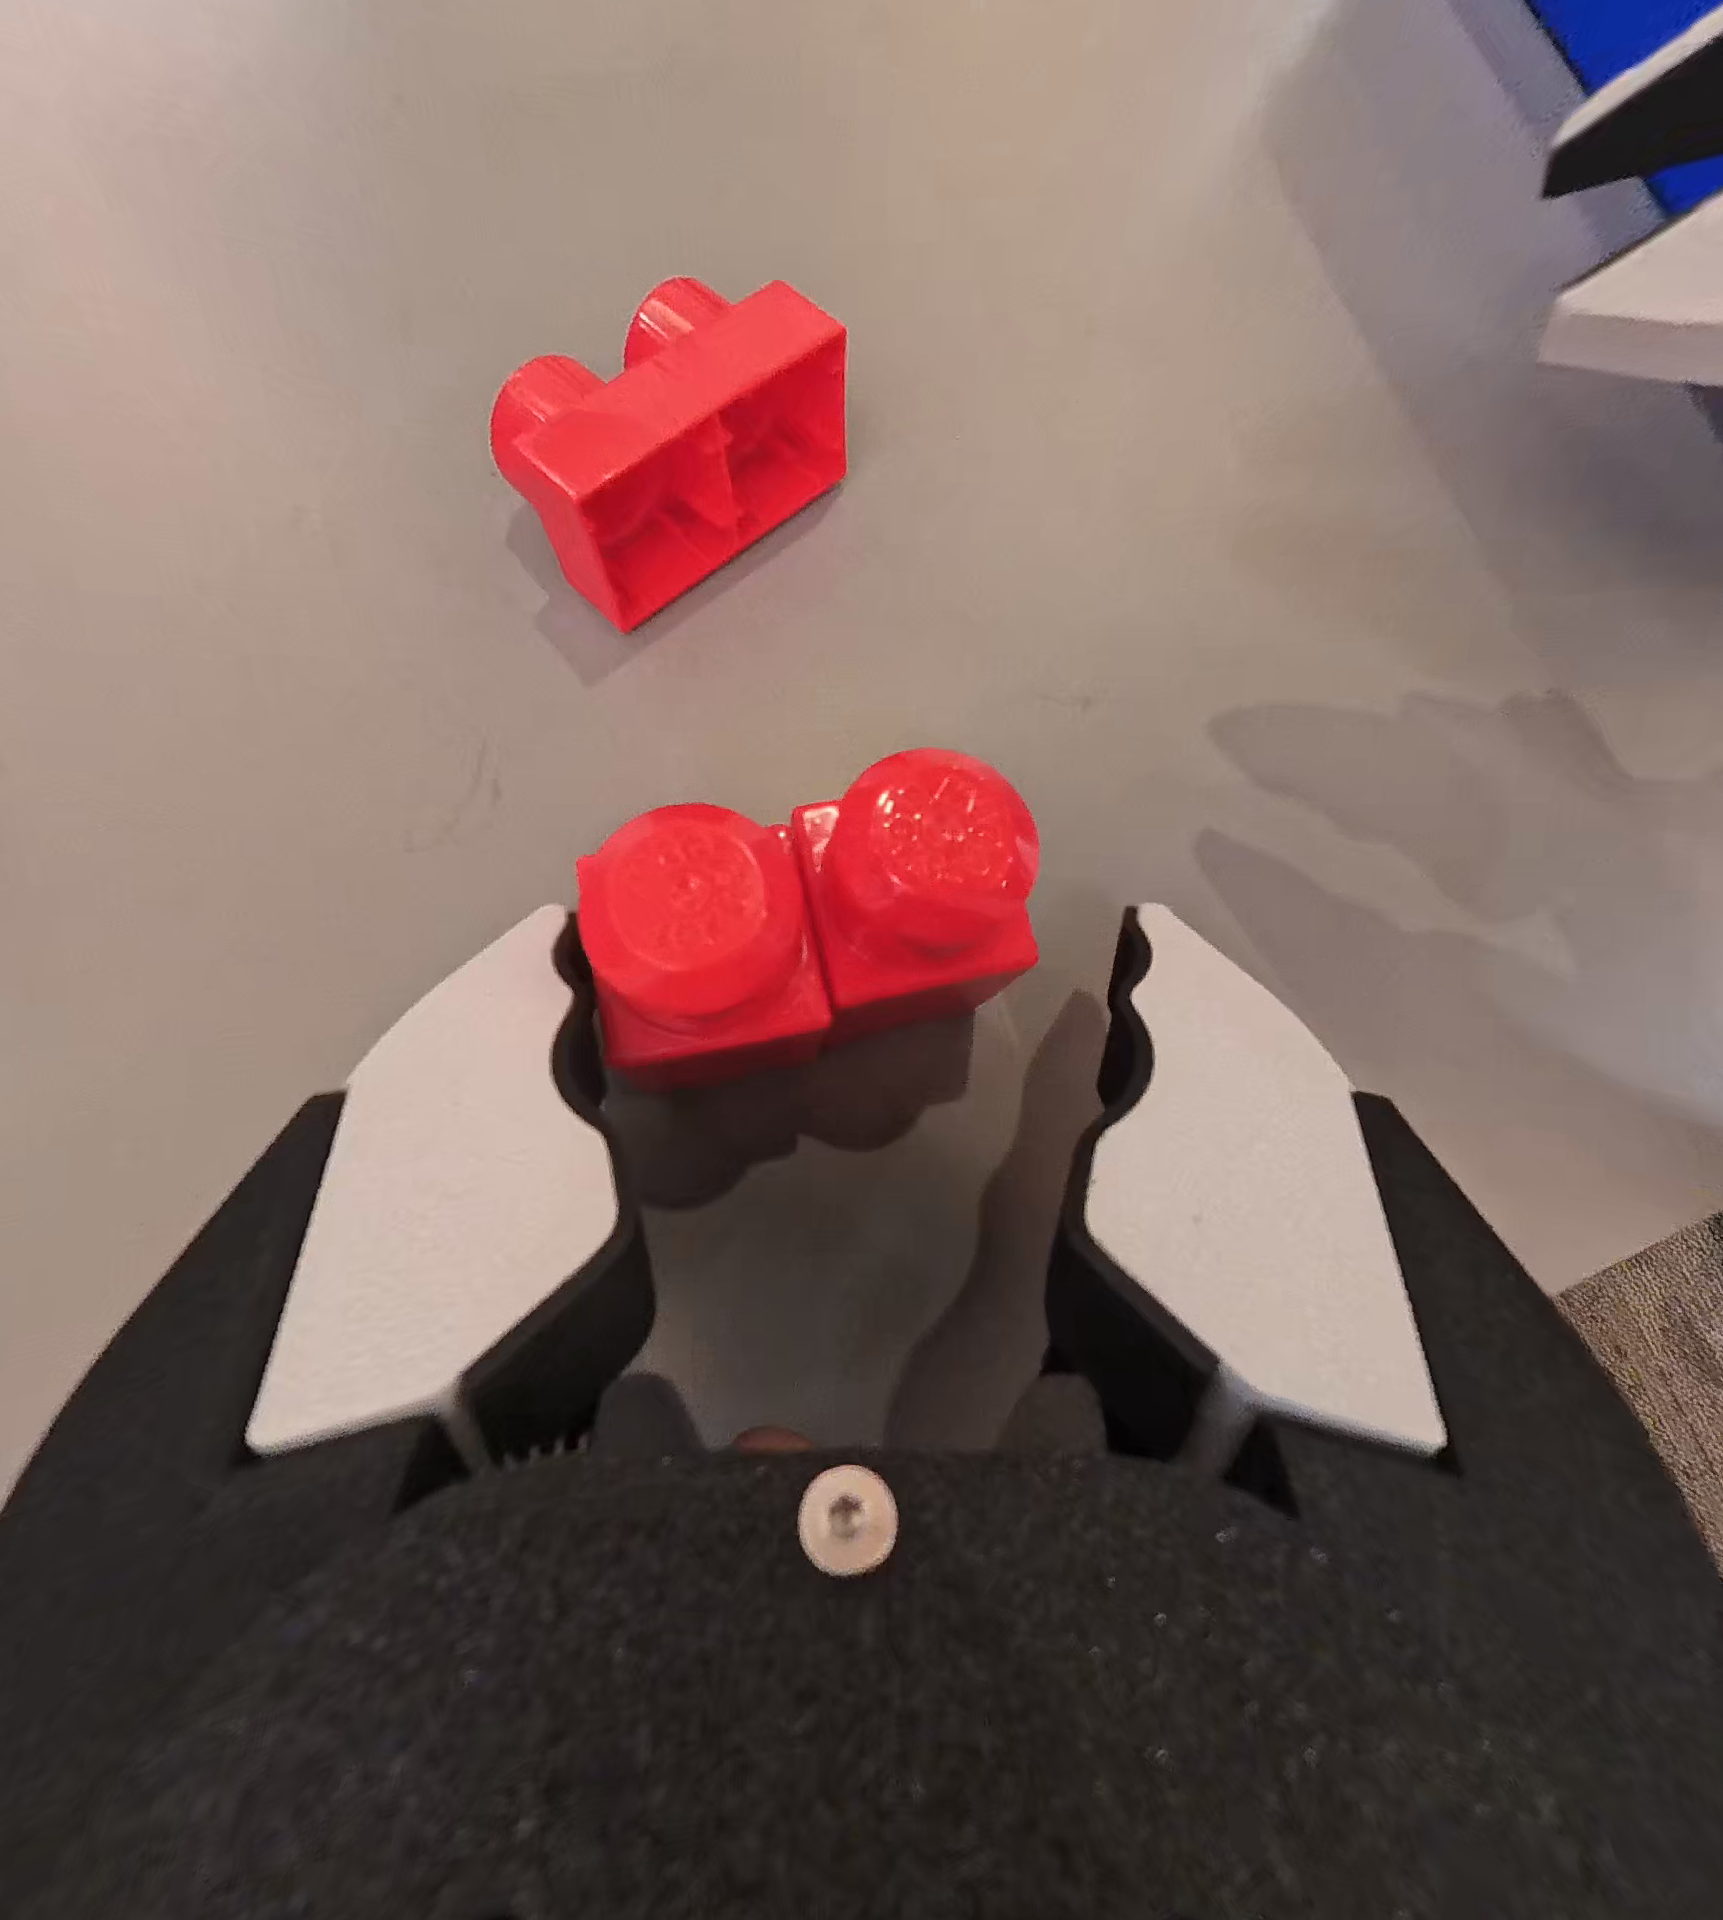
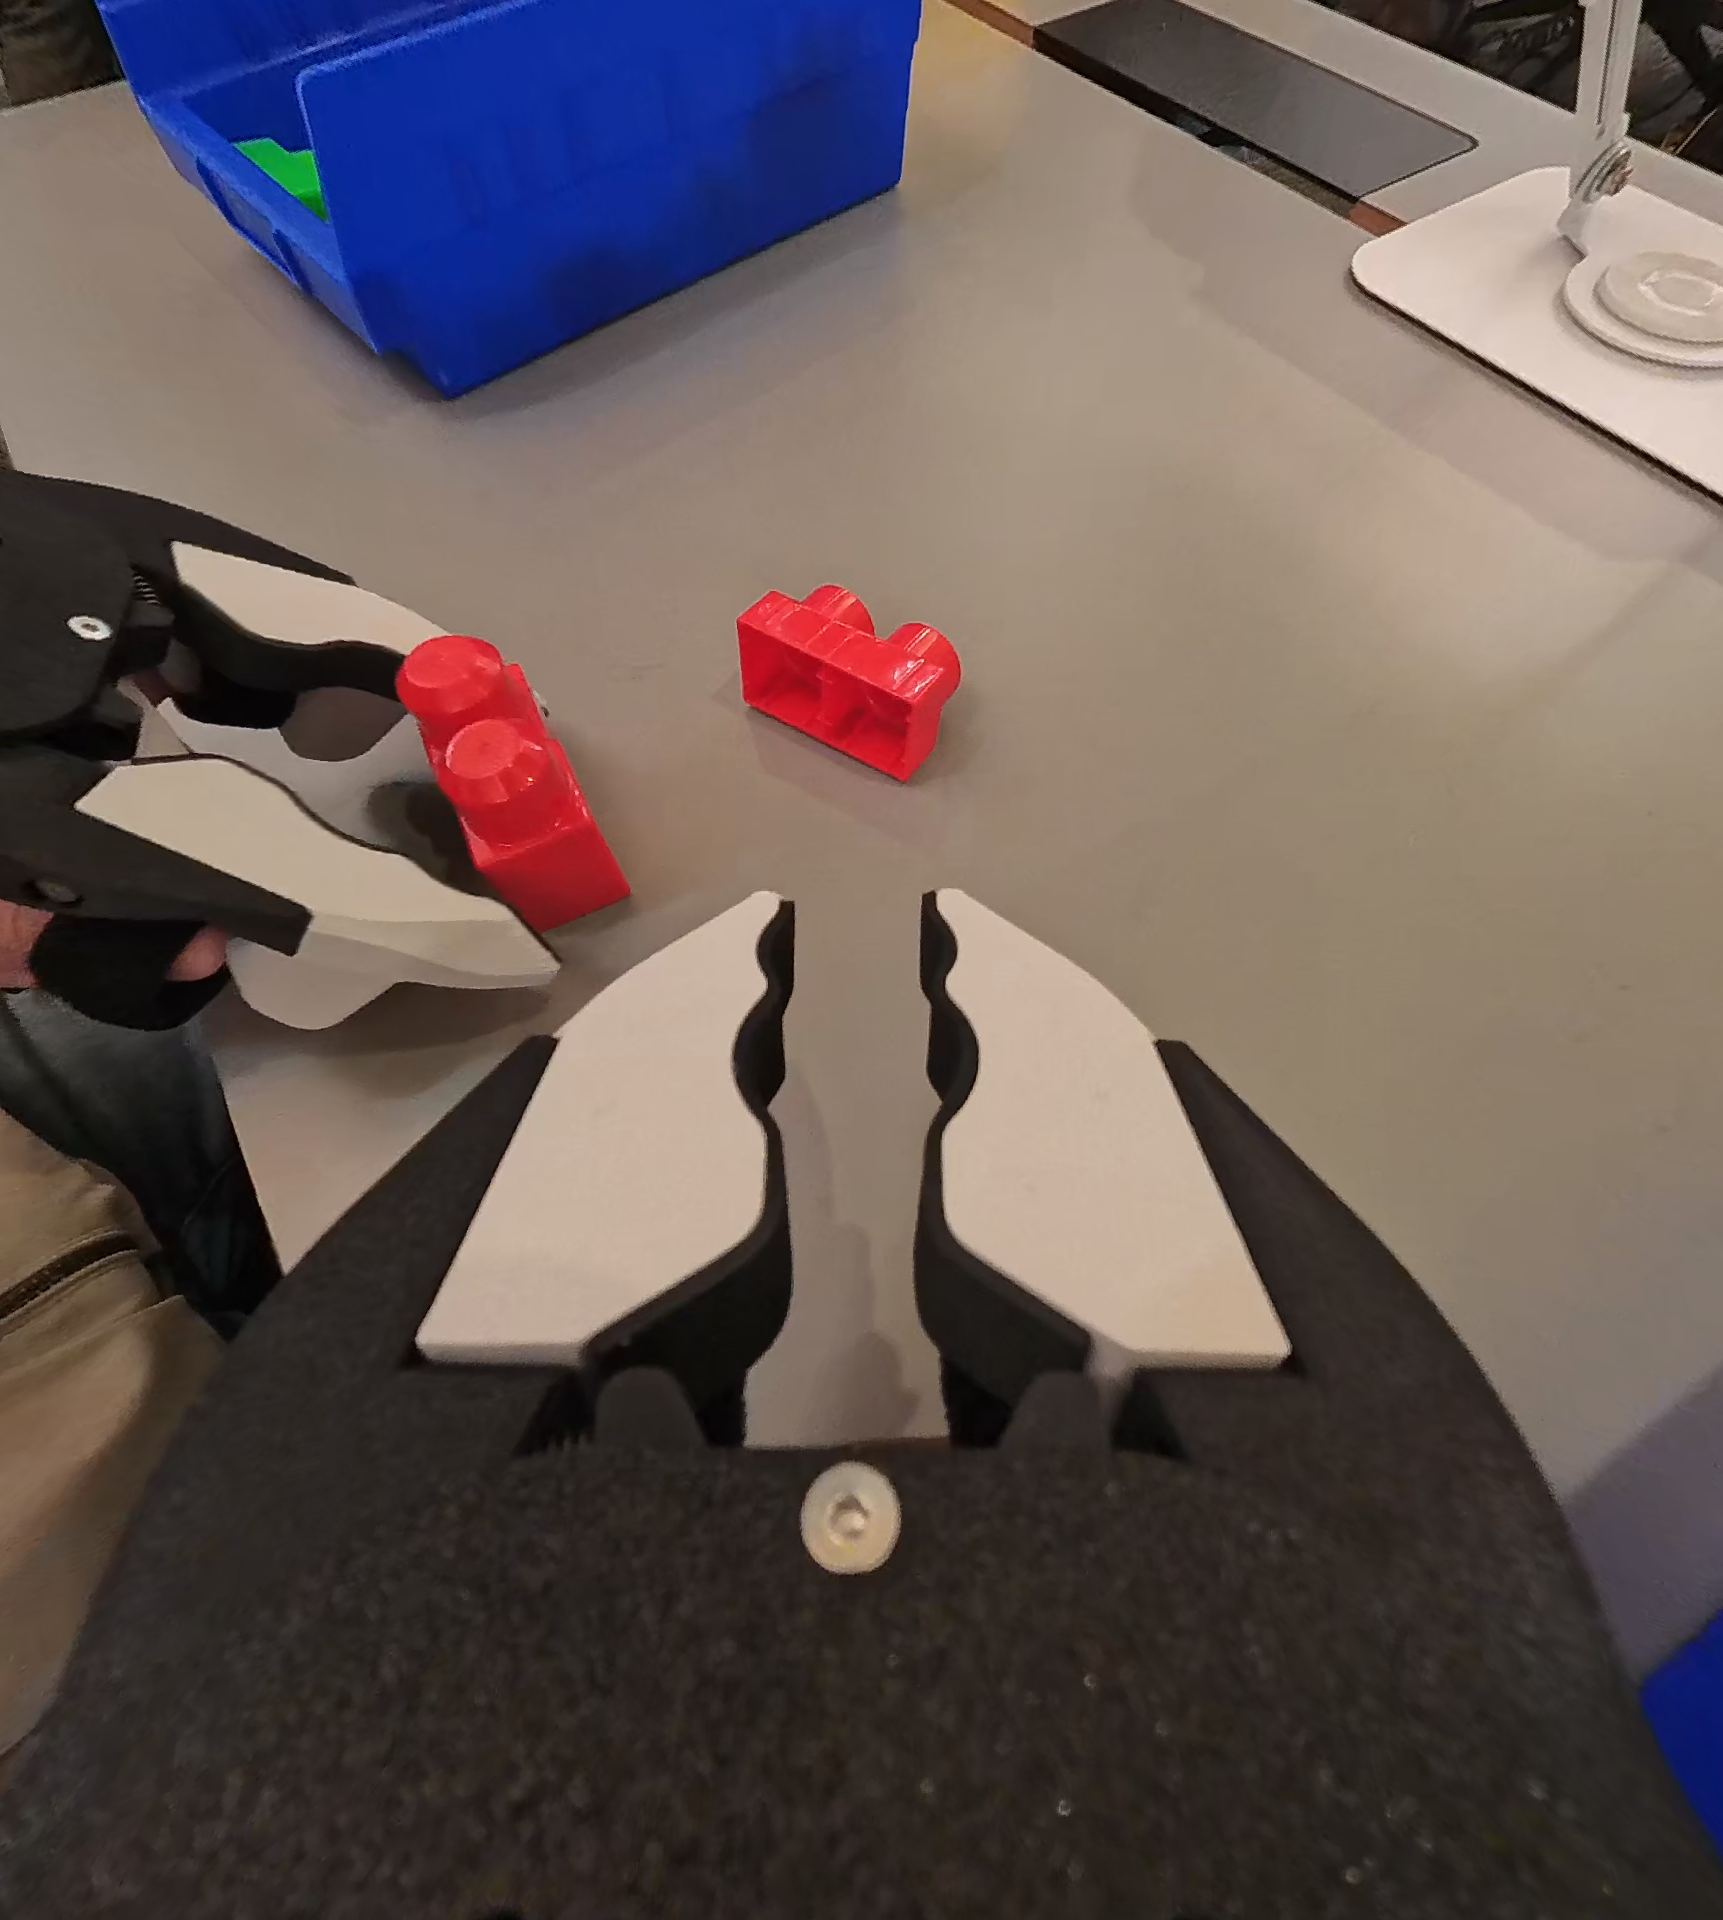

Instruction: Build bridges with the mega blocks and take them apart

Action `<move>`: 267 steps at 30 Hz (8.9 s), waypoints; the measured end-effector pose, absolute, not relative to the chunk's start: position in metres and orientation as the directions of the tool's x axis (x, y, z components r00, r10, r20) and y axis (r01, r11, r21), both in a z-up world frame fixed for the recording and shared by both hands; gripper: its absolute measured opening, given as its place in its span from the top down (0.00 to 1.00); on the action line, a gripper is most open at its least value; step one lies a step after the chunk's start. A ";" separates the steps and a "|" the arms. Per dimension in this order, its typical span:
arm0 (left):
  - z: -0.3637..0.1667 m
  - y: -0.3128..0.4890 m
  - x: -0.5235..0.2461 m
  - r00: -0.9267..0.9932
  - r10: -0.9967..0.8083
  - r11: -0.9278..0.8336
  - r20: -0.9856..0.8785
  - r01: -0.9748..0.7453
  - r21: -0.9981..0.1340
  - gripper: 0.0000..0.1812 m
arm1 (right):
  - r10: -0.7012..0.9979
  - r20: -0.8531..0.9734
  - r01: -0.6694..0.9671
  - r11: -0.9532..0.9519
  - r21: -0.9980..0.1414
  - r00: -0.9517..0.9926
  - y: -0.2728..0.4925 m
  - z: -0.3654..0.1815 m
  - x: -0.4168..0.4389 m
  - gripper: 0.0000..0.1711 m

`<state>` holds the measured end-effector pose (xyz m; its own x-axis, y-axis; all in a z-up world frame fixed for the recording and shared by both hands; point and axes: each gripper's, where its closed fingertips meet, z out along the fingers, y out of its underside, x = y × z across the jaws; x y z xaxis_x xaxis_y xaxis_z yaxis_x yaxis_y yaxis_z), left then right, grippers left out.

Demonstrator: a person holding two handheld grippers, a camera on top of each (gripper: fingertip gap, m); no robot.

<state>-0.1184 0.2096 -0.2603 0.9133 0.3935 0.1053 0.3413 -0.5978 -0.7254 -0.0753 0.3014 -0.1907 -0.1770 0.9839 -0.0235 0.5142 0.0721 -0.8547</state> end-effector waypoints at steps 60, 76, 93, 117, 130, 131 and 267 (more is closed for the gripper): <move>-0.273 0.213 -0.128 0.786 0.618 -0.593 -0.019 0.450 -0.668 0.50 | 0.966 -0.068 0.436 0.050 -0.899 -0.251 0.294 -0.165 -0.066 0.88; -0.273 0.212 -0.128 0.799 0.601 -0.600 -0.011 0.443 -0.666 0.52 | 0.964 -0.069 0.439 0.052 -0.897 -0.256 0.292 -0.166 -0.066 0.88; -0.264 0.206 -0.135 0.892 0.451 -0.612 0.027 0.332 -0.718 0.73 | 0.968 -0.071 0.453 0.047 -0.890 -0.241 0.297 -0.169 -0.064 0.88; -0.251 0.158 -0.147 0.946 0.317 -0.642 -0.065 0.164 -0.749 0.64 | 0.952 0.043 0.564 -0.143 -0.814 0.303 0.404 -0.225 -0.112 0.69; -0.250 0.124 -0.148 0.959 0.285 -0.583 0.011 0.182 -0.792 0.66 | 0.954 0.065 0.677 -0.159 -0.719 0.293 0.439 -0.260 -0.144 0.78; -0.251 0.123 -0.149 0.957 0.289 -0.582 0.012 0.186 -0.792 0.66 | 0.960 0.057 0.688 -0.154 -0.710 0.274 0.434 -0.260 -0.142 0.78; -0.260 0.222 -0.163 0.922 0.387 -0.684 -0.036 0.261 -0.682 0.50 | 0.967 0.002 0.482 0.128 -0.867 -0.254 0.251 -0.175 -0.053 0.74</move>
